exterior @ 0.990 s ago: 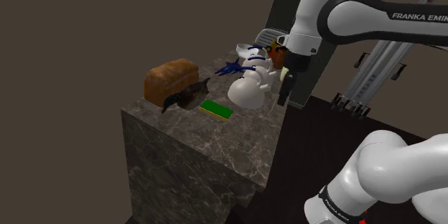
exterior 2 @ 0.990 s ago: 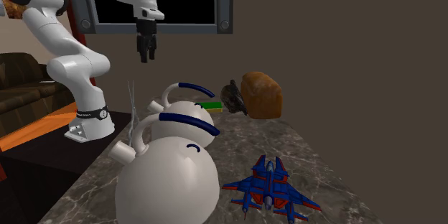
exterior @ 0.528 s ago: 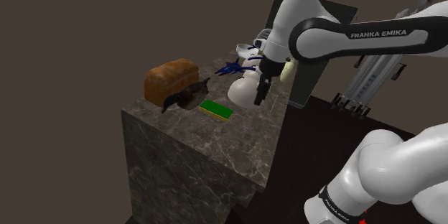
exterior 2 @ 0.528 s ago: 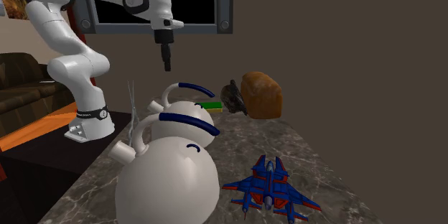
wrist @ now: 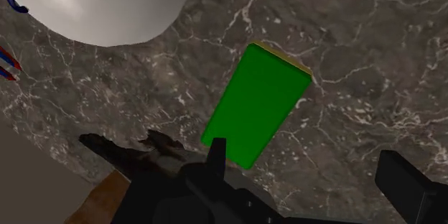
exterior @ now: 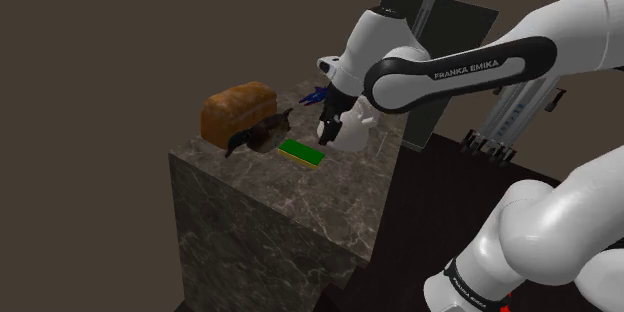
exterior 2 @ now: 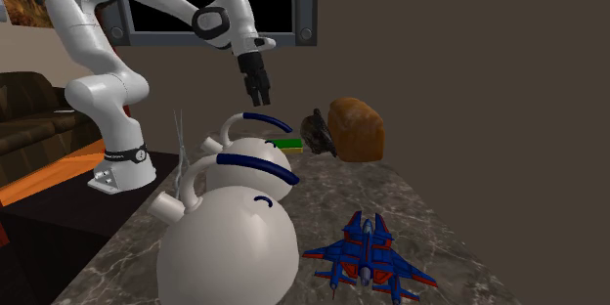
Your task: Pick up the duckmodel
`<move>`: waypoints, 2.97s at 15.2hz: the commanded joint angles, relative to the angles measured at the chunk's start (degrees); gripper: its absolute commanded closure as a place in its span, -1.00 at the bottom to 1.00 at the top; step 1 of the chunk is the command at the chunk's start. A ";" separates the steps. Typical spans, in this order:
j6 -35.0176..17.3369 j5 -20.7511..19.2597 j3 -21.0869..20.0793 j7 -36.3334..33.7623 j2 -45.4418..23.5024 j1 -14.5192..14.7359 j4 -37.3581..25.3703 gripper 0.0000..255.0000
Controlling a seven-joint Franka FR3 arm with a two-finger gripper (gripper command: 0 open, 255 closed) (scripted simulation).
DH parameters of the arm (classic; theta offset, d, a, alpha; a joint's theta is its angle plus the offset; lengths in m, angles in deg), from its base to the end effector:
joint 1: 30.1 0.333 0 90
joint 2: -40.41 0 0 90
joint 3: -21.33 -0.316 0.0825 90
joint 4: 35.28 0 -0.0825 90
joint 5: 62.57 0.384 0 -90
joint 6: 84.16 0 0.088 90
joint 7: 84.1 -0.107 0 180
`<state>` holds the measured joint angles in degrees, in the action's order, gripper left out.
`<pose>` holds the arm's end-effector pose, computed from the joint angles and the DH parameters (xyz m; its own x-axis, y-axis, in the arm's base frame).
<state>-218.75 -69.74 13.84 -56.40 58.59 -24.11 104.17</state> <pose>0.4488 0.1074 0.4452 0.6842 0.7183 0.1261 0.6836 -0.6920 0.2320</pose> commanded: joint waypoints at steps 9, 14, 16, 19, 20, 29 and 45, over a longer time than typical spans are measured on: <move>-19.92 -13.42 -3.07 3.98 -17.09 0.51 -9.18 -1.00; -26.88 -24.07 -3.45 2.47 -25.36 2.02 -15.81 -1.00; -28.02 -26.12 -2.96 1.39 -26.62 2.57 -16.38 -1.00; -29.65 -29.16 -1.90 -1.39 -28.12 3.19 -16.09 -1.00; -30.18 -30.21 -1.50 -2.36 -28.64 3.45 -16.03 -1.00; -31.52 -32.96 -0.32 -4.86 -30.12 4.16 -16.07 1.00; -25.49 -22.09 -4.28 5.05 -24.57 1.81 -17.12 1.00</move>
<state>-244.86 -92.69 9.85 -52.08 33.57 -22.23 87.31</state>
